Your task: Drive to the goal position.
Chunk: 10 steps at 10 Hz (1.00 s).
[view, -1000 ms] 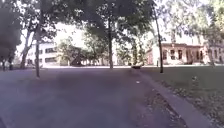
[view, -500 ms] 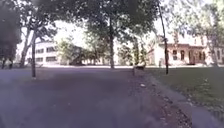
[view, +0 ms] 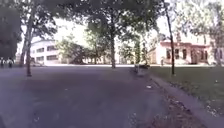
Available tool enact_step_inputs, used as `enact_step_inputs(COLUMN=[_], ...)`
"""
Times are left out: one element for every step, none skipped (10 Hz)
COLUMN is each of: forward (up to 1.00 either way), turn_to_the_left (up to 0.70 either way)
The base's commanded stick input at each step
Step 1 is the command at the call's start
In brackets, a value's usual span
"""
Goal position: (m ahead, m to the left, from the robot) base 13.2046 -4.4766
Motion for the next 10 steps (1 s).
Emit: enact_step_inputs(forward=[0.70,0.70,0.70,0.70,0.70,0.25,0.00,0.00,0.00,0.00], turn_to_the_left=[-0.14,-0.14,-0.14,-0.14,-0.06,0.00,0.00,0.00,0.00,0.00])
